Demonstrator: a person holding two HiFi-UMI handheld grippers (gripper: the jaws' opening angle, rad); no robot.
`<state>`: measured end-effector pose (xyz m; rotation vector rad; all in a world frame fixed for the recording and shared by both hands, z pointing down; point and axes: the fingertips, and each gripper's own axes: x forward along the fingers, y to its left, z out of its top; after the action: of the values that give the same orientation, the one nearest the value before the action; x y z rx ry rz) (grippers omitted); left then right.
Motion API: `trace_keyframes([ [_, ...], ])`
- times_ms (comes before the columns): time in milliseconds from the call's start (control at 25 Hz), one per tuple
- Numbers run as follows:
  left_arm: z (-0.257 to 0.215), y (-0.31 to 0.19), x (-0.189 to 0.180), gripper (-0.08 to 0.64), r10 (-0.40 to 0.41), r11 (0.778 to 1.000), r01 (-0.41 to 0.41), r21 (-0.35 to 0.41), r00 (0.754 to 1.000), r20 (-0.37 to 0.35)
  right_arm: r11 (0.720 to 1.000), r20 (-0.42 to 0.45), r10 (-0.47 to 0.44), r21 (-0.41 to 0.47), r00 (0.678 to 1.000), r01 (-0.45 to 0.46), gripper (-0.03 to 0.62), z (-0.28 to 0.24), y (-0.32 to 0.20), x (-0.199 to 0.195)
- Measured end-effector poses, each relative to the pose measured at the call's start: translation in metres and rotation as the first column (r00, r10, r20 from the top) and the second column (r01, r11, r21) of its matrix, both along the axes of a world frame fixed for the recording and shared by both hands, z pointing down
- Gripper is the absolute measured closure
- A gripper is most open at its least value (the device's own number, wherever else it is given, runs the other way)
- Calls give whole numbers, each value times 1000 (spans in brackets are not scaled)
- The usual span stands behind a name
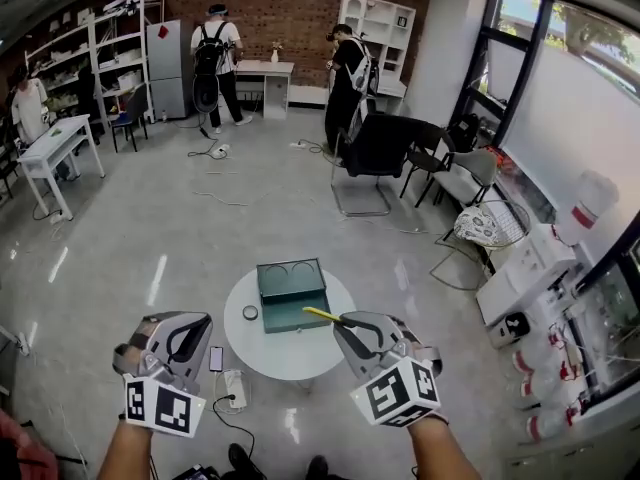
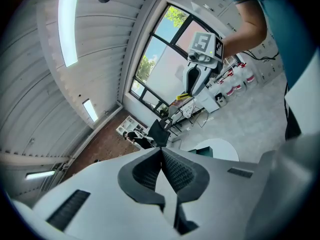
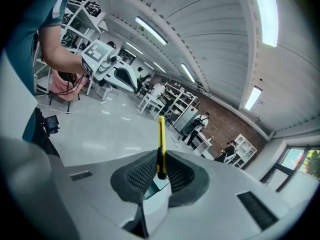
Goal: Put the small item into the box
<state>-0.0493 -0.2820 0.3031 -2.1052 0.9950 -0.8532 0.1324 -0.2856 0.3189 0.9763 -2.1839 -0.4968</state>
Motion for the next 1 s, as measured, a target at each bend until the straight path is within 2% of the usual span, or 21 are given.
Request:
trace_keyframes([
  [400, 4, -67, -75, 541, 145, 989, -145, 2, 988, -42, 987, -35, 162, -4, 986, -162, 522, -2, -30, -71],
  [600, 6, -87, -97, 541, 206, 979, -206, 5, 977, -54, 975, -51, 221, -6, 974, -222, 522, 0, -40, -96],
  [800, 6, -103, -118, 541, 237, 971, -237, 6, 969, -68, 967, -65, 253, -5, 965, -254, 522, -2, -48, -118],
  [1000, 8, -130, -132, 541, 234, 972, -235, 1, 968, -86, 969, -86, 246, -12, 965, -248, 522, -1, -76, -132],
])
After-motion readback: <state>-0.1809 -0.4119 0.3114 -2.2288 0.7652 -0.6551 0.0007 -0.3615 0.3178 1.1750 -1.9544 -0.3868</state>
